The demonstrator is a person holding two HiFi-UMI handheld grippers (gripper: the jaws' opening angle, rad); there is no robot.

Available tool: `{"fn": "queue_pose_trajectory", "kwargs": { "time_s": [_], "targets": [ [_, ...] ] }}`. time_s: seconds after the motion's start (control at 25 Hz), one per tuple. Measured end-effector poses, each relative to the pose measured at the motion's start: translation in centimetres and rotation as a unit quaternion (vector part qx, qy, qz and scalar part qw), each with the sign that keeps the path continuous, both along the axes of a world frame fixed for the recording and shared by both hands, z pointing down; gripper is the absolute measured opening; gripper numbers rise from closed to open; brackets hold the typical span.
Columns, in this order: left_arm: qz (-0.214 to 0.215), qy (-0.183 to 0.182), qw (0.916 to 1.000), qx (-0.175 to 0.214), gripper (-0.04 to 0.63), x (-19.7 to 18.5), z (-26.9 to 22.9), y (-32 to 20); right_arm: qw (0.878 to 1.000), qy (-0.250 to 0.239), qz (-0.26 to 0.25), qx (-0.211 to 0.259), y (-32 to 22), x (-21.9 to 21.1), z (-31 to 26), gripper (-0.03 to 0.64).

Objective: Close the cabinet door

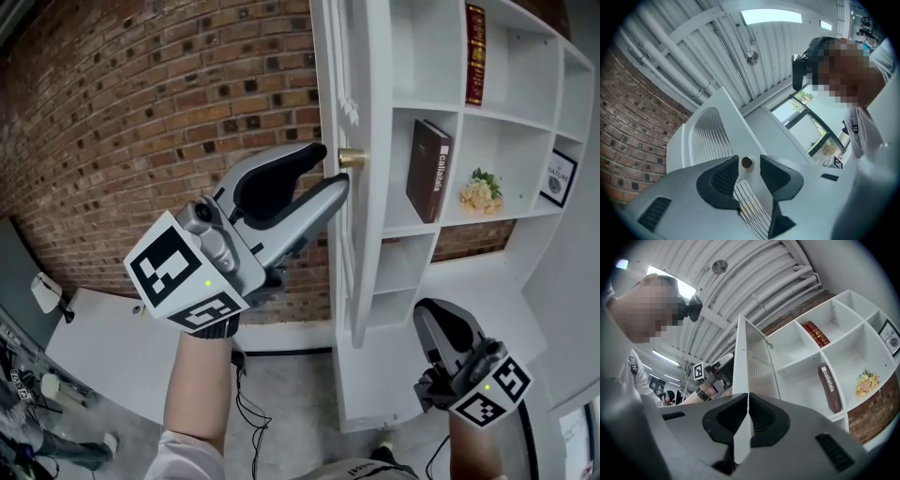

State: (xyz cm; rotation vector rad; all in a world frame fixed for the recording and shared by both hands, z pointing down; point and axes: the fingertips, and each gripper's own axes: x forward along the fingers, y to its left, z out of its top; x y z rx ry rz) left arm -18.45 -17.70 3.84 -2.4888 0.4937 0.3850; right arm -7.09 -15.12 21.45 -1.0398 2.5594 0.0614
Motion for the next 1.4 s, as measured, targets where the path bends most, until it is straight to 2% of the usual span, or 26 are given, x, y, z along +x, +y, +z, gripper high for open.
{"fn": "queue_pose_trajectory", "kwargs": {
  "time_s": [0.2, 0.6, 0.72, 1.04, 1.4],
  "targets": [
    [0.001, -0.031, 0.9994, 0.018, 0.137, 1.0, -0.3, -0.5, 1.0, -0.002, 0.002, 0.005, -0.5, 0.6, -0.5, 0.02],
    [0.011, -0.053, 0.9979, 0.036, 0.13, 1.6, -0.3, -0.5, 1.0, 0.0, 0.007, 0.005, -1.1, 0.7, -0.4, 0.02],
    [0.008, -0.045, 0.9984, 0.033, 0.094, 1.5, -0.4, -0.6, 1.0, 0.001, 0.006, 0.008, -1.0, 0.6, -0.6, 0.02],
    [0.002, -0.042, 0.9987, 0.028, 0.09, 2.3, -0.5, -0.6, 1.0, 0.0, 0.01, 0.005, -0.8, 0.9, -0.2, 0.02],
    [-0.007, -0.039, 0.9984, 0.04, 0.086, 5.4, -0.5, -0.5, 1.0, -0.012, 0.028, 0.001, -0.6, 3.1, 0.4, 0.02]
  ]
}}
